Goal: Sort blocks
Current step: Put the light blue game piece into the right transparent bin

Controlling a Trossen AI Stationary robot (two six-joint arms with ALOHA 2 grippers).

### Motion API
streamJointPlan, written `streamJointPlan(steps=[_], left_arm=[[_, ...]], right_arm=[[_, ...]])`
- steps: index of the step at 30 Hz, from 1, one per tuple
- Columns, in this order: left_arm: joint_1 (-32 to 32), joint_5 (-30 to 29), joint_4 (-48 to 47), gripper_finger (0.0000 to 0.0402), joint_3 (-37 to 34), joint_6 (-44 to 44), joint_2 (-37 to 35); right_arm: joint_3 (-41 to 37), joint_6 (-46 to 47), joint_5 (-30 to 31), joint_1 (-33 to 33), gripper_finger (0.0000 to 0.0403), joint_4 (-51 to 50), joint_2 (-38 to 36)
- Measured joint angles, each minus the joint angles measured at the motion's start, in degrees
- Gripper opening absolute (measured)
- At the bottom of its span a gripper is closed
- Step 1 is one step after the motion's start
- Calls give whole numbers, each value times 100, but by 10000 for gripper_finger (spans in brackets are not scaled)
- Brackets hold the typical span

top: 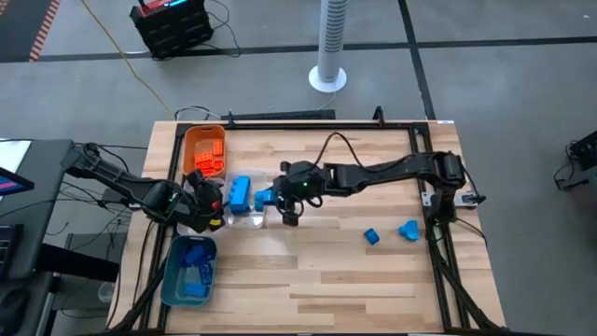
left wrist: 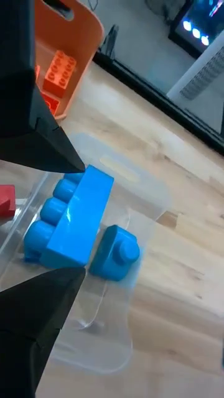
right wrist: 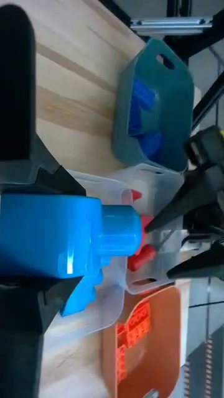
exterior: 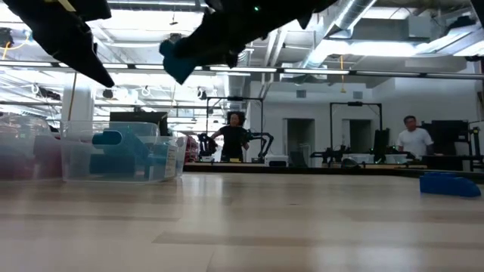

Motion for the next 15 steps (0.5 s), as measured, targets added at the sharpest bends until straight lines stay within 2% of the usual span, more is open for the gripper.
streamJointPlan(steps=[6, 8, 15], left_arm=[[1, -79, 13, 254, 2, -54, -3], [1, -77, 14, 254, 2, -110, -2], [9, -51, -6, 254, 4, -147, 0]], right_arm=[[-34, -28, 8, 8, 127, 992, 440], [70, -9, 19, 21, 133, 1594, 670], [365, 50, -23, 53, 155, 1551, 1153]])
